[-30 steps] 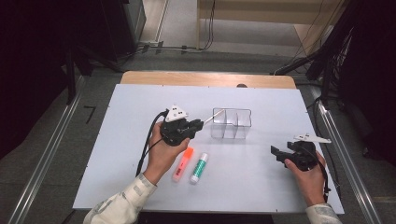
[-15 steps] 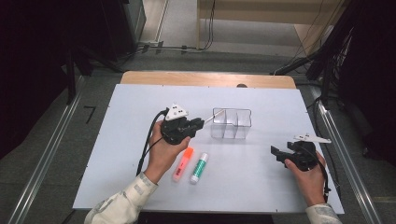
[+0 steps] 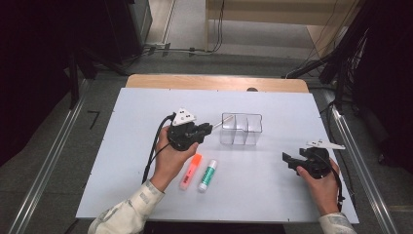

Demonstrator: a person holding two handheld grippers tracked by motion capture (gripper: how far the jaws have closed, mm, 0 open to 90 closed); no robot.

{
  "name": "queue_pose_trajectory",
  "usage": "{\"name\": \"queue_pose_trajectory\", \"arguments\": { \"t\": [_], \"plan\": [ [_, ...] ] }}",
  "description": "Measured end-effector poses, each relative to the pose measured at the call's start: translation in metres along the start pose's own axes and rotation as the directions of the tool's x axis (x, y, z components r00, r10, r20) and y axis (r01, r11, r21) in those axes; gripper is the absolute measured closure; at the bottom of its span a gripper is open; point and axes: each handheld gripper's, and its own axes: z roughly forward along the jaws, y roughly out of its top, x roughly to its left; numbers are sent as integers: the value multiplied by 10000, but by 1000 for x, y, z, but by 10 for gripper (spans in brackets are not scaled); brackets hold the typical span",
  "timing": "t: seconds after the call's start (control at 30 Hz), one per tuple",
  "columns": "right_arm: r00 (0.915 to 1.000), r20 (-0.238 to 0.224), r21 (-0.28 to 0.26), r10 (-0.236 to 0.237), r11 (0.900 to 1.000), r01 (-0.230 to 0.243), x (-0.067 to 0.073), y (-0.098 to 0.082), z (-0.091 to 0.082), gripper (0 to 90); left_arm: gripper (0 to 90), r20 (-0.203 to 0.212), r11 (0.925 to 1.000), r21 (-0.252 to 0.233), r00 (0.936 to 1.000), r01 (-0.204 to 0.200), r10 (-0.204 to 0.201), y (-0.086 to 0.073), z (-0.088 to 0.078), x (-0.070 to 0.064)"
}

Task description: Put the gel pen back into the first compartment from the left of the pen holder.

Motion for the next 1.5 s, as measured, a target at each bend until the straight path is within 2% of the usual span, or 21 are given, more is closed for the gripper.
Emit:
{"name": "queue_pose_trajectory", "arguments": {
  "t": [0.47, 1.5],
  "plan": [
    [10000, -15, 15, -17, 10000, 17, 0, 0, 0, 237, 810, 18, 10000, 9, 10000, 26, -26, 1, 4, -2],
    [10000, -57, 20, -42, 10000, 42, 0, 0, 0, 236, 818, -57, 9995, -293, 9999, 132, -134, 8, 12, -5]
  ]
}}
